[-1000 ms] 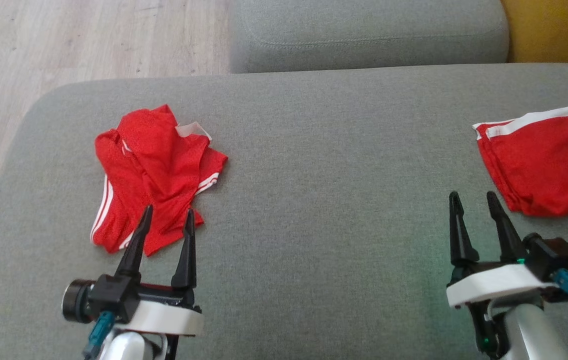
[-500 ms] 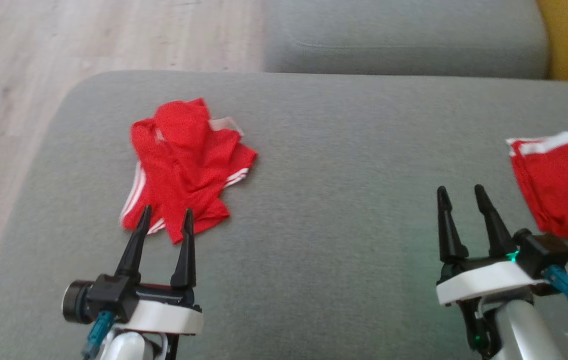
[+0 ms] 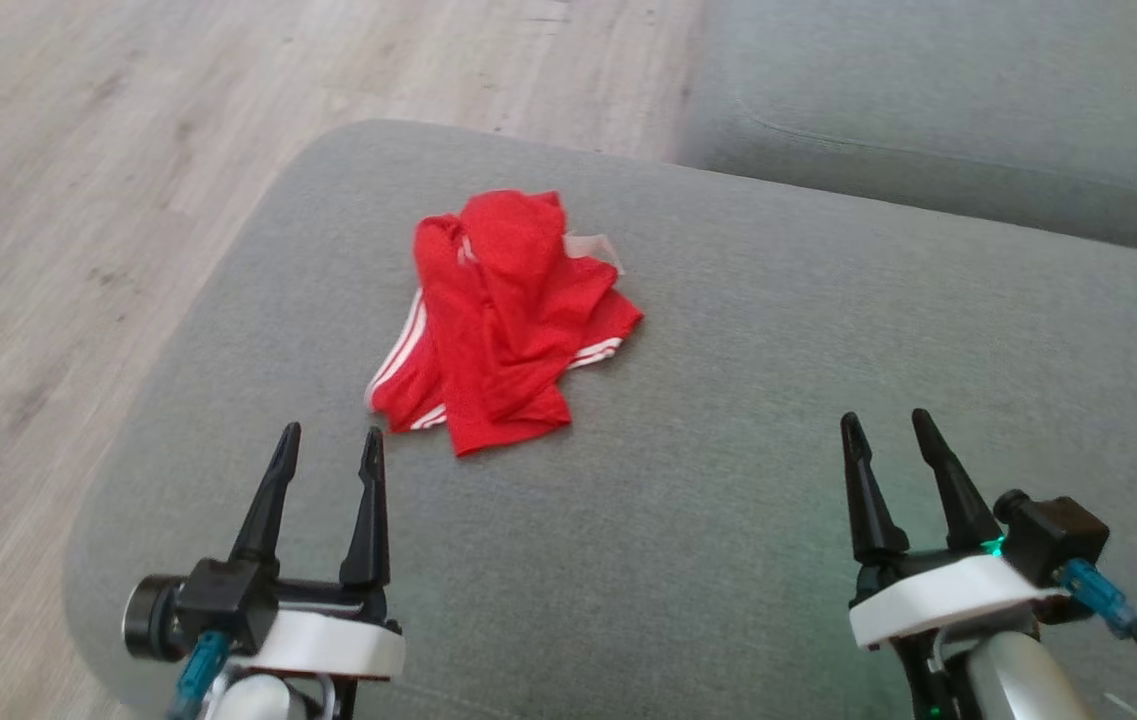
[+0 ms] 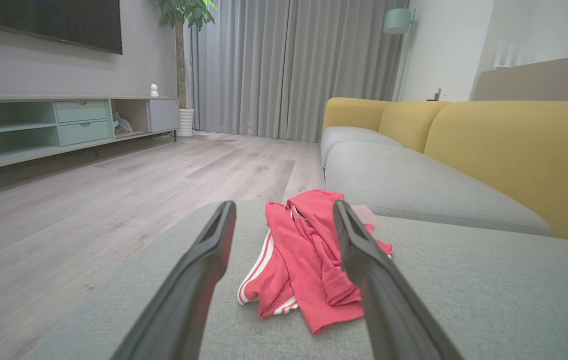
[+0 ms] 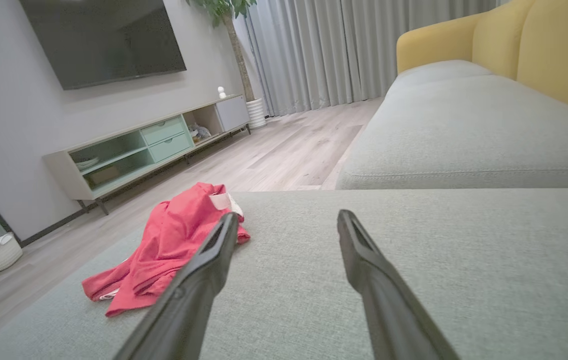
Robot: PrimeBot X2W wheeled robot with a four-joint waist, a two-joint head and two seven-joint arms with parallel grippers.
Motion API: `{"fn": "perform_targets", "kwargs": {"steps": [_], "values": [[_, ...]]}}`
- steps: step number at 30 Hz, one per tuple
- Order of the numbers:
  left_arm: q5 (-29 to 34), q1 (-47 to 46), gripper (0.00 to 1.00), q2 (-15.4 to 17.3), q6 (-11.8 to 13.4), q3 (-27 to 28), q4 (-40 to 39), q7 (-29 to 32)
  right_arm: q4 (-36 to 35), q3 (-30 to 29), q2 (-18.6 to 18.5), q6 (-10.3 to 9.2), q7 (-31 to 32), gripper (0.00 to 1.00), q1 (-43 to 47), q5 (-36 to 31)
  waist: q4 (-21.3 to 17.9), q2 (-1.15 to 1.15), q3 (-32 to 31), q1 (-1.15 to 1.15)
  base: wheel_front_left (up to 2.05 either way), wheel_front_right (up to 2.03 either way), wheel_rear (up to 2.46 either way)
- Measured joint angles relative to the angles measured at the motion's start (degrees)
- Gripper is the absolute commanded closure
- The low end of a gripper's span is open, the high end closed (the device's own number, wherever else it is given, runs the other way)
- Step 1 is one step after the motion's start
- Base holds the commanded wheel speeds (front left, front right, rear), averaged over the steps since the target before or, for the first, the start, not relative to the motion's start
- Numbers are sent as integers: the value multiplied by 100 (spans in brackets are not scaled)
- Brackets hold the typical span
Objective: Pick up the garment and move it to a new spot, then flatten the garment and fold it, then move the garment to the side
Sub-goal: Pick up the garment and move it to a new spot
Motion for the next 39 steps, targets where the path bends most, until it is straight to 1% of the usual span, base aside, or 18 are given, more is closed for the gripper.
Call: {"fn": "perform_targets", "kwargs": {"steps": [3, 6, 10, 13, 16, 18, 21, 23, 26, 30, 31, 32, 33, 39], "values": [[0, 16, 0, 0, 0, 3, 0, 0, 0, 69, 0, 0, 0, 0, 0, 0, 116, 0, 13, 0, 0, 0, 0], [3, 62, 0, 2, -9, 7, 22, 0, -3, 124, 0, 0, 0, 0, -1, -1, 114, 0, 89, 0, 0, 0, 0], [98, -10, 0, 22, -168, -52, 214, 0, -40, 138, 0, 0, 0, 0, -41, -12, 17, 0, 263, 0, 0, 0, 0], [185, -408, 0, 126, -331, -378, 706, 120, -97, 105, 0, 0, 0, 0, -75, -75, -83, 0, 474, 0, 0, 0, 0], [193, -1095, 0, 226, -461, -900, 1211, 609, -126, 42, -1, 0, 0, 0, -224, -164, -192, 0, 735, 1, 0, 0, 0], [167, -1556, 0, 248, -464, -1161, 1510, 883, -170, 19, -2, 0, 0, 0, -364, -223, -267, 0, 917, 1, 0, 0, 0], [-21, -2139, 0, 324, -499, -1468, 1929, 1093, -199, -12, -3, 0, 0, 0, -547, -264, -398, 0, 1181, 1, 0, 0, 0], [-158, -2435, 0, 388, -506, -1488, 2248, 1127, -208, -30, -4, -1, -1, 0, -601, -283, -497, 0, 1336, 1, 0, 0, 0], [-179, -2797, 0, 481, -505, -1462, 2738, 1158, -229, -47, -7, 0, 0, 0, -636, -314, -643, 0, 1539, 2, 0, 0, 0], [-186, -3137, 0, 494, -504, -1483, 3330, 1116, -246, -77, -7, 0, -1, 0, -640, -314, -820, 0, 1719, 2, 0, 0, 0], [-243, -3181, 3, 475, -505, -1500, 3438, 1079, -246, -82, -7, 0, -1, 0, -643, -314, -855, 0, 1746, 2, 0, 0, 0], [-301, -3219, 57, 457, -505, -1533, 3538, 1033, -246, -86, -7, 0, 0, 0, -653, -315, -887, 0, 1762, 2, 0, 0, 0], [-345, -3237, 100, 442, -505, -1569, 3618, 975, -246, -88, -7, 0, -1, 0, -661, -315, -913, 0, 1766, 2, 0, 0, 0], [-515, -3250, 100, 401, -506, -1641, 3811, 274, -230, -89, -5, 0, 0, 0, -666, -314, -979, 0, 1559, 0, 0, 0, 0]]}}
